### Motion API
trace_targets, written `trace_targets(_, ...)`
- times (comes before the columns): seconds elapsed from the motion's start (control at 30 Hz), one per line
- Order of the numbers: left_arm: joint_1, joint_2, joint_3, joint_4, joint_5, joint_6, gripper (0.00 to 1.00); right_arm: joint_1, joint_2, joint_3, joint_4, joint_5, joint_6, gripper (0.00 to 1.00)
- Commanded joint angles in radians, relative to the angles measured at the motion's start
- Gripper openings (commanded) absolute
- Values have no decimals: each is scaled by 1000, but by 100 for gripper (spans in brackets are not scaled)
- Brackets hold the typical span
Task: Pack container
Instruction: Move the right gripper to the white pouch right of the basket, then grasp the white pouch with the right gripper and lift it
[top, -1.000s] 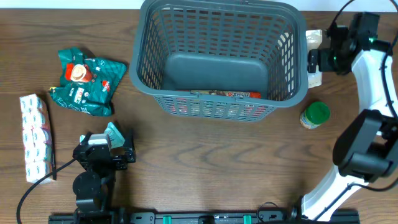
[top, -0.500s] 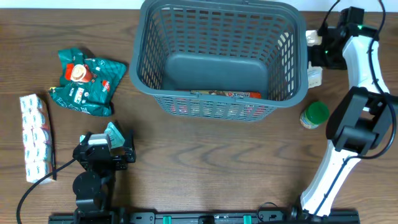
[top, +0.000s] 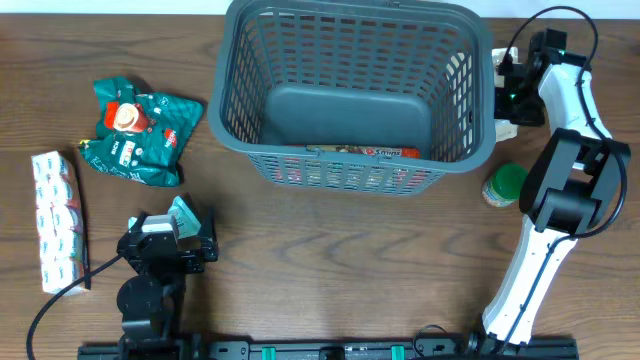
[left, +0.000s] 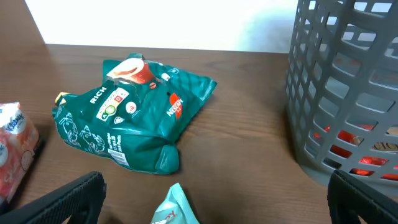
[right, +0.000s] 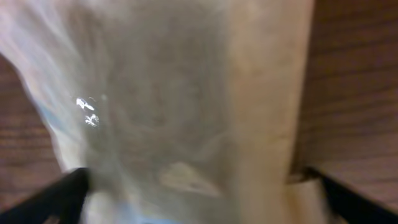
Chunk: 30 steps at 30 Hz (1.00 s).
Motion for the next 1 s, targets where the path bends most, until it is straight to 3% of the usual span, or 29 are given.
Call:
trace_targets(0.0,4,-6,-23,-8,11,10,99,1,6,14,-2,-11,-5,27)
trace_targets(0.07,4,-6,-23,-8,11,10,99,1,6,14,-3,-11,-6,4)
trace_targets(0.1,4,-6,-23,-8,11,10,99,1,6,14,-5,-11,-6,1)
trace_targets(0.5,4,-6,-23,-8,11,10,99,-17,-44,15,-32,4,25,2)
trace_targets(0.97,4,-6,-23,-8,11,10,99,-56,-351,16,-27,78,72,2)
